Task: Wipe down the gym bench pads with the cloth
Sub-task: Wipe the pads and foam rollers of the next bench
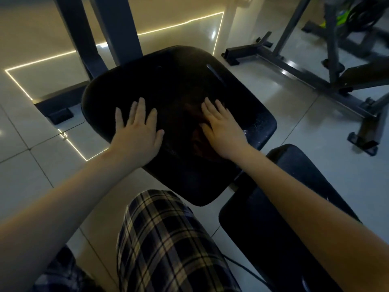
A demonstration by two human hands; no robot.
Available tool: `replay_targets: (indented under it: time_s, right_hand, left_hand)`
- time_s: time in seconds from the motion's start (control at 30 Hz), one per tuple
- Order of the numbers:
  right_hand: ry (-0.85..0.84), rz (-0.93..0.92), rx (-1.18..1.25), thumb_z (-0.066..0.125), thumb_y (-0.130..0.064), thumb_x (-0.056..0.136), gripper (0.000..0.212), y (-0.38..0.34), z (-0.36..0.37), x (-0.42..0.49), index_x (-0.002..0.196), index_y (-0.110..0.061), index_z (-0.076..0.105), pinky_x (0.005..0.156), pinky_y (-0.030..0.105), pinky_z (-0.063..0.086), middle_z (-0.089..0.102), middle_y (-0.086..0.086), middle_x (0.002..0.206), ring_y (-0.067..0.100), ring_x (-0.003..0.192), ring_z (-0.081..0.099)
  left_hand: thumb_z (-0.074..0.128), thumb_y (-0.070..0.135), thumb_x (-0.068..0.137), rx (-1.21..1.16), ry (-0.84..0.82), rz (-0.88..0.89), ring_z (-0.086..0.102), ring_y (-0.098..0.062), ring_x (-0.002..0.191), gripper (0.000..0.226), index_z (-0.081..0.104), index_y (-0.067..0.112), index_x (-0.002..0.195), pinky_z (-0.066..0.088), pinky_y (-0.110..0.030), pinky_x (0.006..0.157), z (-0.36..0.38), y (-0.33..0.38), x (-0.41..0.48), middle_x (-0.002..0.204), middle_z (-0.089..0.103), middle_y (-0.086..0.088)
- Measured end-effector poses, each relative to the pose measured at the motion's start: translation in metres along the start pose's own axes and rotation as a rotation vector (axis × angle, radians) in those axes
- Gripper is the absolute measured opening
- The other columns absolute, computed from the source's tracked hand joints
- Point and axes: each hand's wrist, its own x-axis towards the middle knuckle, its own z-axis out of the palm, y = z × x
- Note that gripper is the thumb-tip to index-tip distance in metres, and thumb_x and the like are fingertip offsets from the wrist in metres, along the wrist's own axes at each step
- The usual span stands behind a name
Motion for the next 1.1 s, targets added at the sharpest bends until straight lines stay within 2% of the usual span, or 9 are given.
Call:
replay_targets:
  time_s: [0.07, 0.23, 0.43, 0.5, 0.67, 0.77, 0.87, 0.97, 1.1]
  right_hand:
    - [0.000, -0.014, 0.005, 0.031, -0.038, 0.104, 0.058, 0.001, 0.001, -0.041, 0.154, -0.015, 0.016, 0.121, 0.037, 0.001, 0.008, 0.000, 0.163, 0.023, 0.150, 0.001]
    - [0.007, 0.040, -0.003, 0.010, -0.052, 0.094, 0.070, -0.004, 0.003, -0.091, 0.154, -0.017, 0.013, 0.118, 0.032, -0.005, 0.001, -0.008, 0.159, 0.016, 0.148, -0.004]
    - [0.056, 0.161, -0.036, 0.027, -0.037, 0.104, 0.055, 0.012, -0.003, -0.009, 0.155, -0.018, 0.017, 0.123, 0.042, 0.002, 0.006, -0.002, 0.163, 0.021, 0.150, 0.001]
    - [0.065, 0.224, -0.010, 0.026, -0.036, 0.105, 0.055, 0.026, -0.008, 0.033, 0.155, -0.016, 0.017, 0.121, 0.043, 0.002, 0.007, 0.001, 0.163, 0.023, 0.150, 0.001]
    - [0.025, 0.316, -0.068, 0.024, -0.037, 0.105, 0.057, 0.034, -0.014, 0.080, 0.155, -0.010, 0.013, 0.121, 0.044, 0.003, 0.006, 0.006, 0.164, 0.027, 0.150, 0.001]
    - [-0.001, 0.228, -0.073, 0.025, -0.041, 0.104, 0.060, 0.023, -0.009, 0.064, 0.155, -0.013, 0.012, 0.121, 0.044, 0.003, 0.005, 0.005, 0.164, 0.027, 0.150, -0.002]
    - [-0.047, 0.052, -0.057, 0.027, -0.053, 0.101, 0.066, -0.011, 0.003, 0.031, 0.155, -0.020, 0.012, 0.121, 0.043, 0.003, 0.004, -0.001, 0.163, 0.023, 0.150, -0.003]
    - [-0.072, -0.155, -0.039, 0.019, -0.064, 0.095, 0.066, -0.046, 0.007, -0.006, 0.153, -0.036, 0.011, 0.122, 0.041, 0.003, 0.006, -0.009, 0.162, 0.017, 0.150, -0.005]
    - [-0.163, -0.308, -0.059, 0.009, -0.061, 0.095, 0.059, -0.065, 0.006, -0.037, 0.150, -0.043, 0.002, 0.115, 0.023, -0.016, -0.004, -0.020, 0.159, 0.008, 0.146, -0.022]
  left_hand:
    - [0.028, 0.041, 0.105, 0.001, -0.022, 0.047, -0.008, -0.029, 0.152, 0.062, 0.012, 0.013, 0.157, -0.006, -0.057, 0.120, -0.002, 0.008, 0.000, 0.165, -0.008, -0.014]
    - [0.021, 0.044, 0.105, 0.042, -0.075, 0.122, -0.011, -0.026, 0.152, 0.060, 0.008, 0.020, 0.158, -0.008, -0.059, 0.119, -0.015, 0.016, 0.008, 0.166, -0.009, -0.007]
    - [0.021, 0.054, 0.102, 0.024, -0.127, 0.097, -0.008, -0.024, 0.152, 0.065, 0.007, 0.023, 0.158, -0.008, -0.055, 0.120, -0.024, 0.004, 0.019, 0.166, -0.007, -0.006]
    - [0.020, 0.066, 0.095, -0.008, -0.150, 0.041, -0.008, -0.024, 0.152, 0.077, 0.006, 0.024, 0.158, -0.007, -0.054, 0.121, -0.025, -0.009, 0.016, 0.166, -0.008, -0.006]
    - [0.009, 0.102, 0.056, -0.033, -0.176, -0.065, -0.012, -0.027, 0.151, 0.128, -0.004, 0.025, 0.158, -0.008, -0.051, 0.120, -0.025, -0.048, -0.009, 0.164, -0.015, -0.009]
    - [0.006, 0.108, 0.035, -0.020, -0.231, -0.059, -0.019, -0.027, 0.150, 0.149, -0.015, 0.023, 0.156, -0.006, -0.051, 0.121, -0.023, -0.062, -0.019, 0.162, -0.024, -0.009]
    - [0.022, 0.099, 0.047, -0.002, -0.241, -0.015, -0.023, -0.027, 0.149, 0.140, -0.019, 0.019, 0.155, -0.005, -0.050, 0.122, -0.025, -0.064, -0.027, 0.160, -0.028, -0.010]
    - [0.033, 0.090, 0.062, 0.013, -0.228, 0.005, -0.025, -0.024, 0.148, 0.127, -0.020, 0.020, 0.154, -0.005, -0.049, 0.122, -0.023, -0.068, -0.034, 0.159, -0.031, -0.008]
    - [0.038, 0.082, 0.081, 0.004, -0.183, 0.008, -0.027, -0.020, 0.147, 0.109, -0.020, 0.026, 0.154, -0.006, -0.049, 0.122, -0.014, -0.076, -0.034, 0.159, -0.032, -0.002]
